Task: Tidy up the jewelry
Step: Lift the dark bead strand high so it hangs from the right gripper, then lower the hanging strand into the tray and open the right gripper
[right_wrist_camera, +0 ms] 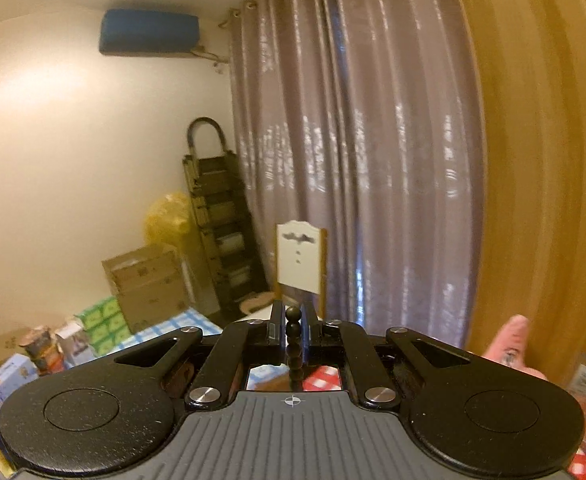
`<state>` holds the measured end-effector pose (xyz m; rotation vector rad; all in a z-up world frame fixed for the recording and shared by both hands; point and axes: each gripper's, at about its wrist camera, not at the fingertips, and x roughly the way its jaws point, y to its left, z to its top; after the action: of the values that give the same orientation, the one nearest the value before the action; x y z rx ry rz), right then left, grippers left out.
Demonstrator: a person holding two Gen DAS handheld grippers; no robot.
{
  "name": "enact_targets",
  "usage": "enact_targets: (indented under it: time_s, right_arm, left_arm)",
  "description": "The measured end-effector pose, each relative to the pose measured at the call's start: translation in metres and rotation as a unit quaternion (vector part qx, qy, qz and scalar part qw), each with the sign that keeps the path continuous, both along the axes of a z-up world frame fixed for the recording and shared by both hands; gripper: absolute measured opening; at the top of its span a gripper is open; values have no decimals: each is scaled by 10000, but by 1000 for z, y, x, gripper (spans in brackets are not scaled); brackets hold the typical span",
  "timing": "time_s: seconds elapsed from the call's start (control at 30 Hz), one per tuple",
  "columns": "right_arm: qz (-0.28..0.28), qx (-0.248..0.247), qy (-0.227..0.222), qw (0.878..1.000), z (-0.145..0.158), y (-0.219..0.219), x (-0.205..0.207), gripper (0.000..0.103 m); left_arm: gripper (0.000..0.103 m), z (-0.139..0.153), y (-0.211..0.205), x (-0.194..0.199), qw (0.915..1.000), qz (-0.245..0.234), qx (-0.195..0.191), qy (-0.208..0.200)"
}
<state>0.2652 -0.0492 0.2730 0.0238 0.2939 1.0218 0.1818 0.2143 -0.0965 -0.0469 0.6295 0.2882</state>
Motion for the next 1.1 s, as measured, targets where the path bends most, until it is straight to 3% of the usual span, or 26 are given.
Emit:
enact_targets:
  time_s: [0.17, 0.27, 0.47, 0.8, 0.97, 1.1]
  right_arm:
    - [119, 157, 131, 9997, -9, 22, 7, 7]
    - [218, 95, 439, 9988, -26, 39, 13, 7]
    - [276, -342, 1160, 9923, -83, 72, 22, 7]
    - [3, -930, 2404, 9662, -195, 86, 31, 7]
    - [-154, -1289, 2771, 9520, -244, 94, 30, 7]
    - [-232, -1398, 2687, 9527, -258, 97, 30, 7]
  left_arm:
    - [3, 0, 0, 1, 10000, -9, -24, -6]
    - [3, 1, 1, 1, 10000, -13, -30, -10]
    - [3, 1, 0, 2, 10000, -5, -44, -17]
    - [3, 3, 0, 2, 10000, 6, -54, -15]
    - [3, 3, 1, 3, 10000, 6, -53, -4]
    - [3, 3, 1, 3, 10000, 9, -53, -4]
